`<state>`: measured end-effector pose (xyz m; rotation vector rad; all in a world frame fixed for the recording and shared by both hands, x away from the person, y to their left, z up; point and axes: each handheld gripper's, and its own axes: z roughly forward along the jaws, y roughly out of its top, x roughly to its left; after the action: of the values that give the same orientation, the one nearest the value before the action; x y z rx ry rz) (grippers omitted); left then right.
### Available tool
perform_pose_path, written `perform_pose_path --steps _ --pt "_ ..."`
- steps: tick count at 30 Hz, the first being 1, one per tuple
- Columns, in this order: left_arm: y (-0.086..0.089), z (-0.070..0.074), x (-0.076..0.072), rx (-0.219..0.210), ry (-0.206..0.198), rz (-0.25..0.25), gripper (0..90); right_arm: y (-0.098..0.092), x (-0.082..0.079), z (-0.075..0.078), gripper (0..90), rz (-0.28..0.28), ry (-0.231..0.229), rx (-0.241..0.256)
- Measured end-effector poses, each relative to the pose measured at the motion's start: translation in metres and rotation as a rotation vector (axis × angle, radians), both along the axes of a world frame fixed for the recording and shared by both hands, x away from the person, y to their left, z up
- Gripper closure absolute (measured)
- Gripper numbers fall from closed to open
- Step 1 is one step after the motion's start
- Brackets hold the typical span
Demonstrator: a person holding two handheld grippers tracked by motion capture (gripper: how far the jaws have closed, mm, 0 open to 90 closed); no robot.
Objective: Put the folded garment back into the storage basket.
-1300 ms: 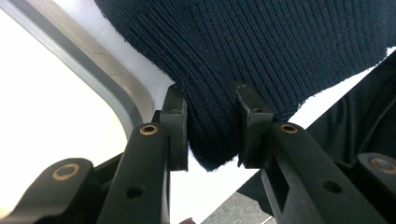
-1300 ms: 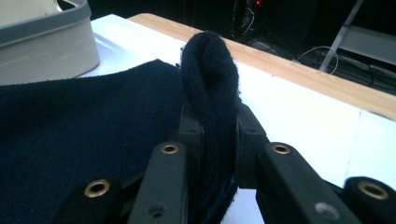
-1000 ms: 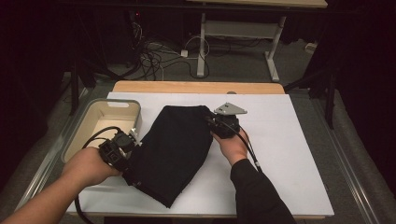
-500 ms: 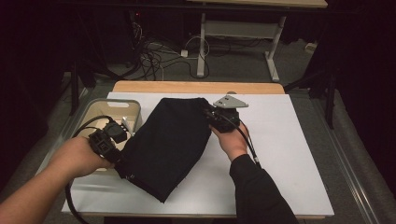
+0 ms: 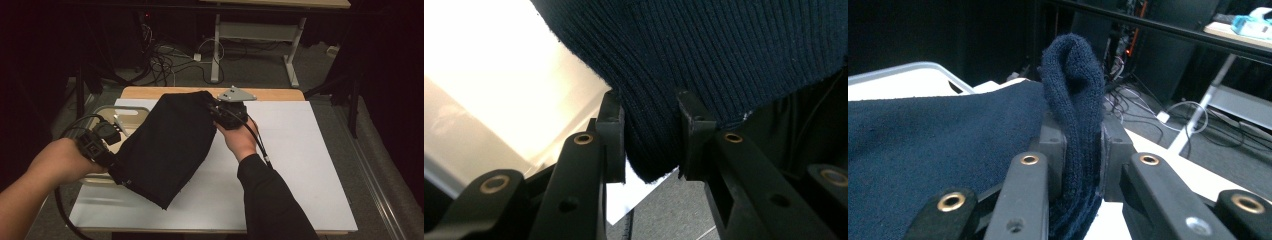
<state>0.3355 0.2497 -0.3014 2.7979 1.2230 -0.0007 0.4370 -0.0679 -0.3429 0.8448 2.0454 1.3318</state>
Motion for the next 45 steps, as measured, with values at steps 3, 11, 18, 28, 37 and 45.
perform_pose_path --steps 3,11,18,28,37,45 --pt "0.012 0.001 -0.001 -0.007 -0.005 0.028 67.3 0.013 0.004 0.002 77.6 0.015 -0.005 -0.004" --pt "0.042 0.0 -0.005 -0.018 -0.011 0.086 67.3 0.046 0.018 0.0 77.6 0.044 0.002 -0.007" --pt "0.063 -0.007 -0.007 -0.015 -0.014 0.13 67.4 0.076 0.029 -0.001 77.6 0.076 -0.003 -0.007" --pt "0.091 -0.016 -0.011 -0.046 -0.027 0.196 67.4 0.114 0.047 -0.003 77.6 0.115 -0.005 -0.015" --pt "0.116 -0.016 -0.02 -0.057 -0.046 0.261 67.4 0.148 0.062 -0.006 77.6 0.157 -0.002 -0.01" --pt "0.134 -0.024 -0.024 -0.056 -0.044 0.296 67.4 0.174 0.075 -0.022 77.6 0.18 0.031 -0.032"
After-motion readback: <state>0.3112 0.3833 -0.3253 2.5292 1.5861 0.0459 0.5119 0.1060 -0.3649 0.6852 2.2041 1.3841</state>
